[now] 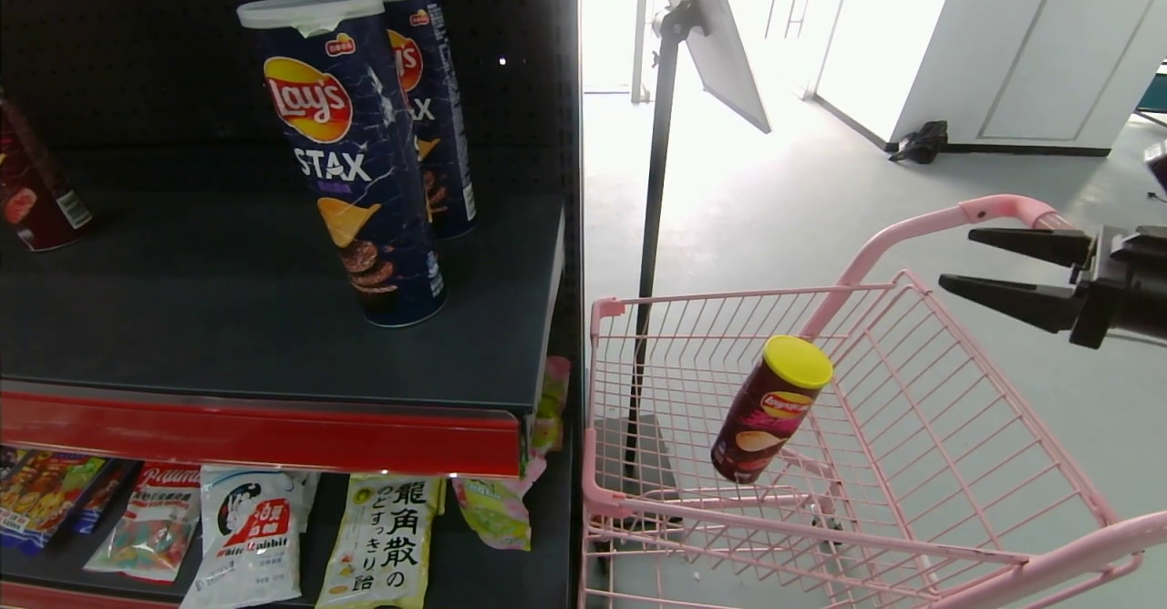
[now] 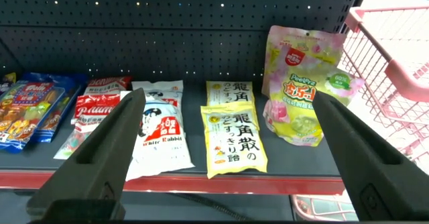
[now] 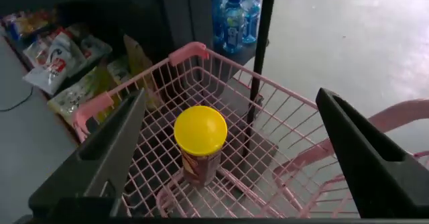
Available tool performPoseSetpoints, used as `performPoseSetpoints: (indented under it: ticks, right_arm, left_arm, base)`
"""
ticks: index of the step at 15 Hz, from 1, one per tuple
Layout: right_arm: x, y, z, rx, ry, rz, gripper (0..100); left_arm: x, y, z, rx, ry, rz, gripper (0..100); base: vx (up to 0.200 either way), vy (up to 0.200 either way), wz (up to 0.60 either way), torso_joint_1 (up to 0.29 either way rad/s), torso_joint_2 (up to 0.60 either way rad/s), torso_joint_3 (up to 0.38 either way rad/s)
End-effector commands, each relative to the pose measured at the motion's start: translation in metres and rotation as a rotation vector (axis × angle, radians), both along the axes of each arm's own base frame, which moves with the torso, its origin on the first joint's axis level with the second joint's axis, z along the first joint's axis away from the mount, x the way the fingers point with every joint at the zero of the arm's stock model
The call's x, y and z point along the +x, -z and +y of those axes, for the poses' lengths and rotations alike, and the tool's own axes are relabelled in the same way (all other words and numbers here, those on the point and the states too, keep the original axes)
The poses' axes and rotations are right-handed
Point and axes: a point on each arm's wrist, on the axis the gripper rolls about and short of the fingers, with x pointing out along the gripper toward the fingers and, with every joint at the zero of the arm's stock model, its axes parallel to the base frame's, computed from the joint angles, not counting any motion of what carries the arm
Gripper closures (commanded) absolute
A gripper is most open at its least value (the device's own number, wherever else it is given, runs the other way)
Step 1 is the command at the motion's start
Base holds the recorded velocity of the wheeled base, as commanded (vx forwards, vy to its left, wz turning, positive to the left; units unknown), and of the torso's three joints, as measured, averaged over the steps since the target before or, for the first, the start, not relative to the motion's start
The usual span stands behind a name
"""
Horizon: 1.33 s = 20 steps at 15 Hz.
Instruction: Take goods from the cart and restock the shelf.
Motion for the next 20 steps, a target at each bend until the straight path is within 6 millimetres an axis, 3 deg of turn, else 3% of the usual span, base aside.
performPoseSetpoints:
  ticks: [1, 4, 12, 20]
  right_arm:
    - [0.039, 0.056, -0.019, 0.018, -0.055, 0.128, 0]
    - [0.050, 0.077, -0.021, 0.016, -0.092, 0.158, 0]
    - [0.066, 0.135, 0.003, 0.015, -0.200, 0.290, 0]
    - [0.091, 0.168, 0.016, -0.038, -0.247, 0.305, 0]
  left_arm:
    - [0.000, 0.000, 0.000, 0.000, 0.000, 0.001, 0]
    - [0.000, 0.000, 0.000, 0.000, 0.000, 0.000, 0]
    - [0.000, 0.000, 0.000, 0.000, 0.000, 0.000, 0]
    - [0.000, 0.000, 0.000, 0.000, 0.000, 0.000, 0]
  base:
    - [0.000, 0.000, 0.00, 0.000, 0.00, 0.000]
    - [0.000, 0.000, 0.00, 0.000, 0.00, 0.000]
    - [0.000, 0.000, 0.00, 0.000, 0.00, 0.000]
    - [0.000, 0.000, 0.00, 0.000, 0.00, 0.000]
